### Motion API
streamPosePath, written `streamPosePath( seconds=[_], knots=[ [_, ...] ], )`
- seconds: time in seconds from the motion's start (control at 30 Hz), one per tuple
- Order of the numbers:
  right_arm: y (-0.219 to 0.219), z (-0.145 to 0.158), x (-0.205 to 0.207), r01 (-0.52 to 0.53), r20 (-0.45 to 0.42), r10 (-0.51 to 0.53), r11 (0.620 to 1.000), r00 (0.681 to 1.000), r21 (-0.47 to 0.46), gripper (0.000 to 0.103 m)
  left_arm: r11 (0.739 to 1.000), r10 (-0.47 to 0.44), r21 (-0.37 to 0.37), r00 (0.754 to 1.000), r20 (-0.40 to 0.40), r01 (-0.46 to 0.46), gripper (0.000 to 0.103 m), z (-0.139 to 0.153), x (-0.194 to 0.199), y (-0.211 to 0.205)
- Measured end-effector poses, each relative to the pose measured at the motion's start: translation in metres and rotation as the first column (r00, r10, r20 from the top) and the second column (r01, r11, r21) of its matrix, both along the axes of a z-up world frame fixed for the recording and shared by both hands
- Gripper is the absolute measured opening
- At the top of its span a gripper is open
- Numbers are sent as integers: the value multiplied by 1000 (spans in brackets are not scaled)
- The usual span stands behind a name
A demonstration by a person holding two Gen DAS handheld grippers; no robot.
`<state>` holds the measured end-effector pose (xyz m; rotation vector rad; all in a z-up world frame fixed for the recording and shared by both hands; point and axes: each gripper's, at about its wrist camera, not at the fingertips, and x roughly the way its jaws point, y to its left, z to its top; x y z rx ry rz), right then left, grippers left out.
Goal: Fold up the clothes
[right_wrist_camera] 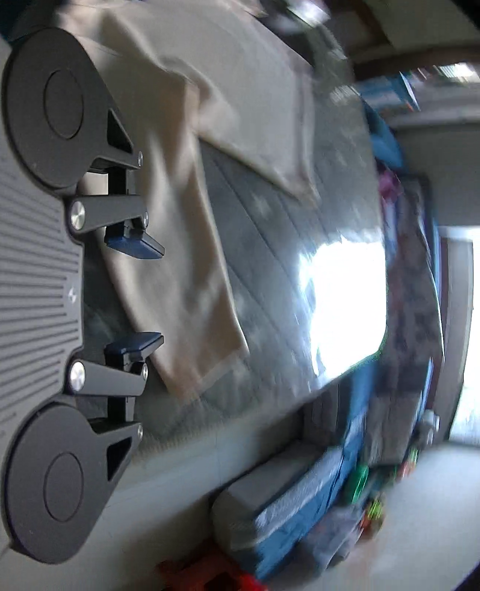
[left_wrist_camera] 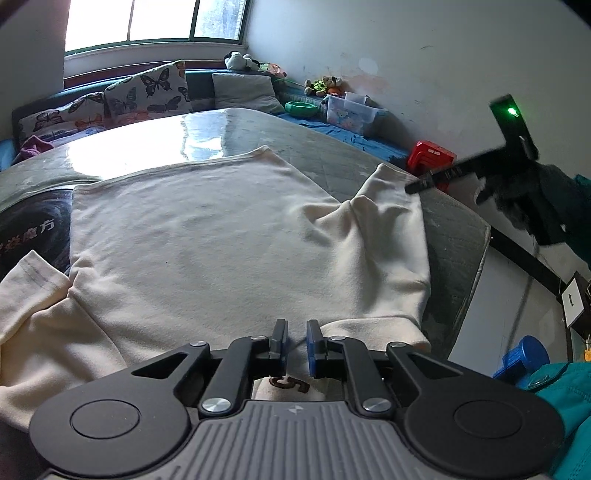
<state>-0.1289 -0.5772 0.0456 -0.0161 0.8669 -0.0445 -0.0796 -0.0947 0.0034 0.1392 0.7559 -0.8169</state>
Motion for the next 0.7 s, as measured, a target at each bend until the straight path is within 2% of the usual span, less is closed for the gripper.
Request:
streamPosePath(
  seconds=[0.17,0.23,0.3,0.53,0.7],
  knots=[
    [-28,-9,20,101,0,-101,995,995,-9,43,1000,11,-10,1000,-6,-11,13,-1,-1,1],
    [-33,-14,22,107,-8,-107,994,994,22,36,1000,14,-11,1000,-5,-14,14,-1,-2,0],
    [-34,-14,20,93,2,-93,995,996,38,9,1000,11,-10,1000,-5,-11,14,0,-2,0],
    [-33,-4,-1,170,39,-167,980,985,-105,7,1000,-15,-19,1000,-9,14,18,-1,-4,-5],
    [-40,-18,0,186,2,-187,975,982,-124,13,999,-27,-26,1000,-10,26,20,0,-2,-9]
  ],
)
